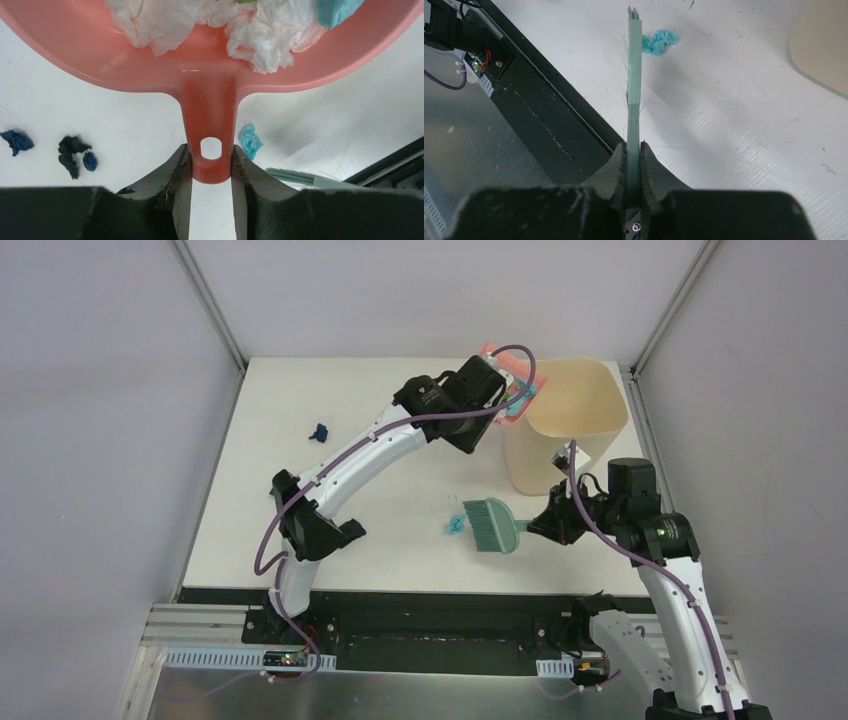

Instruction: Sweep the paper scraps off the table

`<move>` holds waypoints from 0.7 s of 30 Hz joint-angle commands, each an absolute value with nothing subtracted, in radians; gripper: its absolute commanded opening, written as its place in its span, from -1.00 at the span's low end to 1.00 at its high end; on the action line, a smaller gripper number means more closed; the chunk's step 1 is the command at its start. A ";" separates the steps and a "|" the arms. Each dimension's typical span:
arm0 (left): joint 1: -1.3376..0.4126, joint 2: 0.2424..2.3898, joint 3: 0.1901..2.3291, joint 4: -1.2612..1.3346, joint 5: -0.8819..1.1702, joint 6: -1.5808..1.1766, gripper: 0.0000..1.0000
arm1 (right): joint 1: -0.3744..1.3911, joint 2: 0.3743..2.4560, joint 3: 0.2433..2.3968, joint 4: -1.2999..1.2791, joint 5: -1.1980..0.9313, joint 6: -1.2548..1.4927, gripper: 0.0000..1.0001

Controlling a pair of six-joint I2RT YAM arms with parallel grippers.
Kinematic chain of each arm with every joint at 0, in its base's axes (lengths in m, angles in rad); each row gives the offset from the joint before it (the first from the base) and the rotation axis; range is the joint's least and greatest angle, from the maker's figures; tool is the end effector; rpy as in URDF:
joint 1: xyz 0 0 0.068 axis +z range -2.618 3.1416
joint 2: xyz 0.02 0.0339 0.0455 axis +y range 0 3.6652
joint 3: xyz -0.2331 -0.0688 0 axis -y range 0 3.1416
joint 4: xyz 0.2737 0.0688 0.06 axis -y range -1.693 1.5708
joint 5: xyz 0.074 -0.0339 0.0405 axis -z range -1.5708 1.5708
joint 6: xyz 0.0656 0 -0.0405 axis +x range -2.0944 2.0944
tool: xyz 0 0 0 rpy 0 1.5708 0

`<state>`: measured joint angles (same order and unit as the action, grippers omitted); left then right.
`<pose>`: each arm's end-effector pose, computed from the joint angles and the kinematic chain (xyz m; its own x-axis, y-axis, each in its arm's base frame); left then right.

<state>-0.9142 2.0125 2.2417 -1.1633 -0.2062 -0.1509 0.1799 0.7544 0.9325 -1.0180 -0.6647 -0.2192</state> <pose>0.2882 -0.3520 0.3337 -0.5906 0.5253 -0.6125 0.6192 0.7818 0.0734 0.1824 0.0743 0.2871 -0.5963 -0.2824 -0.7514 -0.6922 0.6550 0.3031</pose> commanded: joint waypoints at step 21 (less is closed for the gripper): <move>-0.940 2.240 2.626 -0.876 -0.482 0.178 -1.00 | 0.173 0.789 0.942 -0.983 -0.709 -0.243 -1.00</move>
